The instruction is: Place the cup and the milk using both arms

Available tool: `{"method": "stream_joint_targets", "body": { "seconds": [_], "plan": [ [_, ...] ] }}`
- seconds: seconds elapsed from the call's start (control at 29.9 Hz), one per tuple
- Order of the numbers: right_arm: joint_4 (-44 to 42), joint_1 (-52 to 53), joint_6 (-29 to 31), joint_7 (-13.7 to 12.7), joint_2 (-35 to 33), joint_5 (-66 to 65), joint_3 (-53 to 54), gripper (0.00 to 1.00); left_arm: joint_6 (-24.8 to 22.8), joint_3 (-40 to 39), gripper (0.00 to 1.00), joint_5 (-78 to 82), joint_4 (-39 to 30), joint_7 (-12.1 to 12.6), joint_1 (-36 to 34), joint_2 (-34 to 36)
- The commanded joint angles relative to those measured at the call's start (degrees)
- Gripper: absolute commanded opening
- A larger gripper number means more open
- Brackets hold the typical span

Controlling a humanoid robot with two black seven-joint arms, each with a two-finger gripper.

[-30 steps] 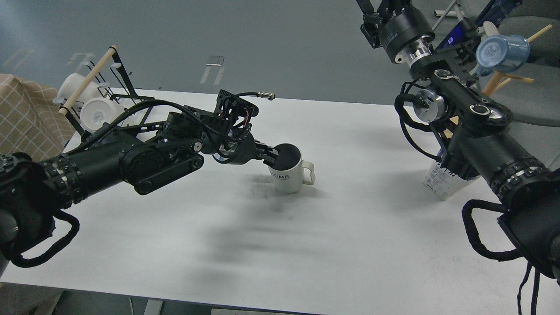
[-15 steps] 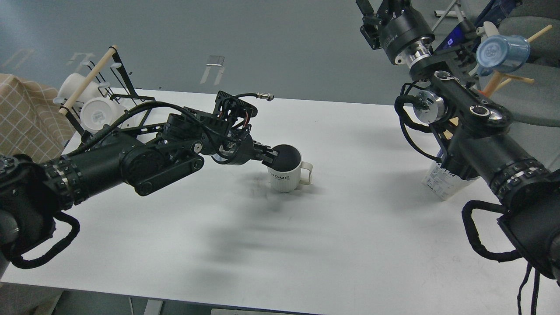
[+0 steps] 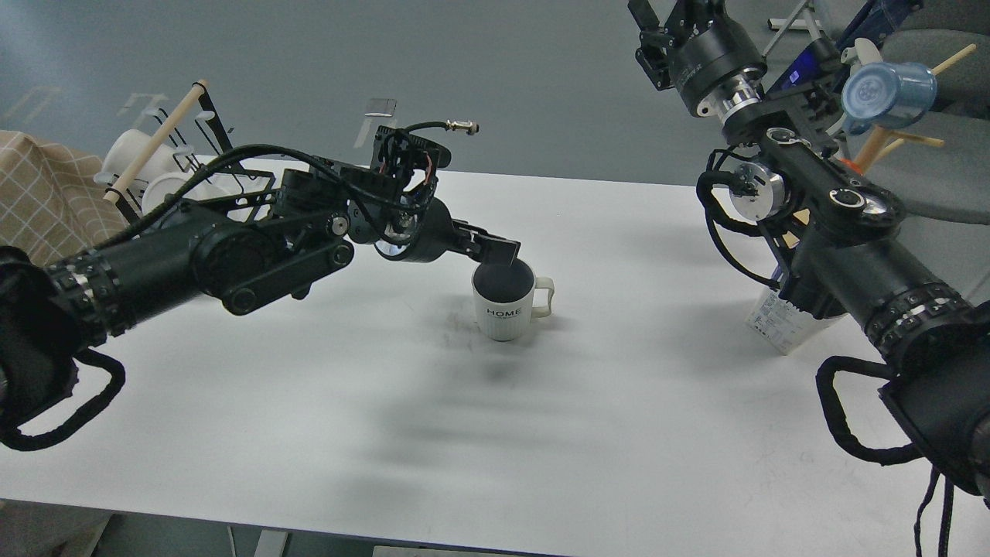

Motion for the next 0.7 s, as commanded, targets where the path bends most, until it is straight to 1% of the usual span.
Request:
{"method": "stream_joint_targets", "body": {
  "seconds": [0.0,0.03,0.1,0.13,0.17,0.2,0.23,0.27,0.3,0.37,0.4,0.47,0.5,0.53,0.57,0.63,0.67],
  "plan": [
    [2.8,0.4,0.2,0.0,-4.1,-0.1,-1.1,1.0,0.0,-1.9,0.97,-9.6,-1.6,0.1,-3.0,4.4],
    [3.7,0.4,0.1,0.0,-5.3,-0.1,-1.8,1.0,0.0,-2.7,0.97,-11.5,-1.6,0.1,-3.1,5.0],
    [8.1,0.7,-0.1,0.0,-10.7,-0.7,-6.6,1.0,0.0,-7.2,0.97,-17.7,-1.6,0.4,-3.0,7.4],
    [9.4,0.8,-0.1,0.0,-12.2,-0.7,-7.9,1.0,0.0,-8.6,0.97,-19.3,-1.6,0.4,-2.9,7.9],
    [12.2,1.1,-0.2,0.0,-15.7,-1.0,-10.6,1.0,0.0,-11.7,0.97,-22.0,-1.6,0.4,-2.5,8.9],
    [12.3,1.1,-0.2,0.0,-15.8,-1.0,-10.7,1.0,0.0,-11.7,0.97,-22.1,-1.6,0.4,-2.5,8.9],
    [15.0,1.2,-0.4,0.0,-19.2,-1.1,-12.6,1.0,0.0,-14.3,0.97,-24.6,-1.5,0.4,-2.0,9.4],
    [18.0,1.3,-0.7,0.0,-23.0,-1.7,-14.0,1.0,0.0,-17.1,0.97,-27.4,-1.4,0.4,-0.7,9.8],
    [19.4,1.4,-0.8,0.0,-25.1,-2.0,-14.4,1.0,0.0,-18.5,0.97,-29.0,-1.4,0.4,0.4,9.9],
    [24.9,1.4,-0.8,0.0,-32.6,-5.3,-15.6,1.0,0.0,-24.0,0.97,-35.9,-1.4,0.4,5.2,10.3],
    [24.9,1.4,-0.8,0.0,-32.7,-5.3,-15.6,1.0,0.0,-24.0,0.97,-36.0,-1.4,0.4,5.2,10.3],
    [30.8,0.9,-0.8,0.0,-40.3,-10.8,-16.0,1.0,0.0,-28.9,0.97,-40.2,-1.9,0.4,8.9,10.4],
    [32.3,0.6,-0.8,0.0,-42.2,-12.8,-16.0,1.0,0.0,-29.7,0.97,-40.4,-1.9,0.3,9.7,10.4],
    [35.5,0.3,-0.9,0.0,-46.2,-17.1,-16.1,1.0,0.0,-30.9,0.97,-40.6,-2.0,0.3,11.0,10.4],
    [39.0,-0.7,-0.9,0.0,-50.4,-21.8,-16.1,1.0,0.0,-31.6,0.97,-40.9,-2.2,0.3,11.9,10.4],
    [42.4,-2.5,-1.4,0.0,-54.4,-26.3,-16.1,1.0,0.0,-31.8,0.97,-40.9,-2.5,0.2,12.6,10.4],
    [45.5,-4.6,-2.7,0.0,-58.0,-29.6,-16.1,1.0,0.0,-31.8,0.97,-40.9,-3.0,0.2,13.3,10.4]
  ]
}}
